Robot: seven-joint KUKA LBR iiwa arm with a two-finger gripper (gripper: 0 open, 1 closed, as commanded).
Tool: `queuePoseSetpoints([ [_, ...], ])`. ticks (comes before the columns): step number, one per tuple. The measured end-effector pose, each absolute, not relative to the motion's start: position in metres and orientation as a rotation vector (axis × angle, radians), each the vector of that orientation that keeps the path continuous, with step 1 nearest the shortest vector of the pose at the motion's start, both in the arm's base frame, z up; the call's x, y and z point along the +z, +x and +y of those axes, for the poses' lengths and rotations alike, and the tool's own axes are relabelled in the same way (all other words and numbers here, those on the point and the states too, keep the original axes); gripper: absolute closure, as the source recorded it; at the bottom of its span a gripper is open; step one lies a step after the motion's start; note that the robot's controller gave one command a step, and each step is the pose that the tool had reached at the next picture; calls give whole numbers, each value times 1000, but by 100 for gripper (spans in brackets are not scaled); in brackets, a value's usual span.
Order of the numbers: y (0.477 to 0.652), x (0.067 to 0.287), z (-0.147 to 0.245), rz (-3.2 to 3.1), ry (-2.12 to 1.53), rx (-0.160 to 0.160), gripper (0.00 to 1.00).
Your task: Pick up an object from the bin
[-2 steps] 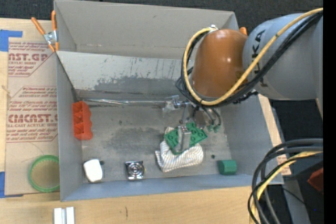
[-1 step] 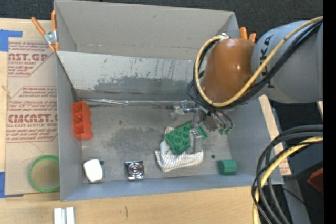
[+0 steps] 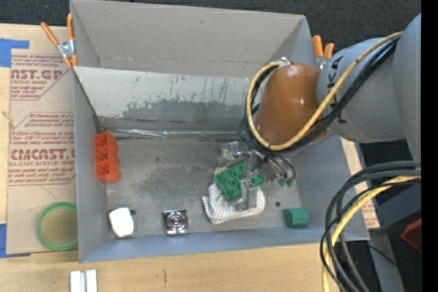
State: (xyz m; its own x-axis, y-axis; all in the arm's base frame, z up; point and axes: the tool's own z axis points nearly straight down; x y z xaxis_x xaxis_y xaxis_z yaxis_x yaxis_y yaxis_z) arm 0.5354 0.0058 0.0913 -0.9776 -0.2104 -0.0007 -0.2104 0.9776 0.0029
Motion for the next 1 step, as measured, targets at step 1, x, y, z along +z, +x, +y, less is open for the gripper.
queuePoseSetpoints([
  [1,536,73,4,3078,-581,-2,100],
])
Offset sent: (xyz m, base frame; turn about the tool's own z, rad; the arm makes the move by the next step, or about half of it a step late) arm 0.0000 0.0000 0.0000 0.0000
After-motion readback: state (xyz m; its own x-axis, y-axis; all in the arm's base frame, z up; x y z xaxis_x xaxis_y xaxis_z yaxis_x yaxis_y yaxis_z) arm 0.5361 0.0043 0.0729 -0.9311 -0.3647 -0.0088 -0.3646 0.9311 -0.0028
